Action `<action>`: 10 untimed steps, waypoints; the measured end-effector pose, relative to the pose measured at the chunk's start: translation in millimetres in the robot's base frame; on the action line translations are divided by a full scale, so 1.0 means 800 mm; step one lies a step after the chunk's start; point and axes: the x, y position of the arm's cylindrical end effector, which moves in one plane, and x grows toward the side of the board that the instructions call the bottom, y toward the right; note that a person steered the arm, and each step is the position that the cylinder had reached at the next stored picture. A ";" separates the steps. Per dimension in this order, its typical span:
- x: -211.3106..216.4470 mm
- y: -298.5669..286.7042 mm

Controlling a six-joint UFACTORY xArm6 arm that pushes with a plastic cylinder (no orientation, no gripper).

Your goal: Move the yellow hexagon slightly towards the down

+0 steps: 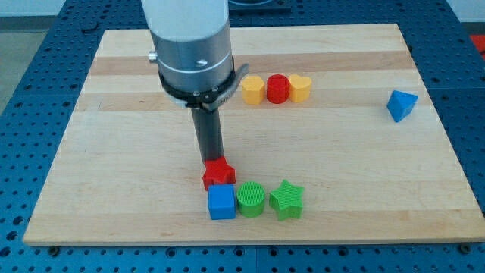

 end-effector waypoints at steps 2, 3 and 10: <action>-0.031 -0.020; -0.105 -0.027; -0.158 0.061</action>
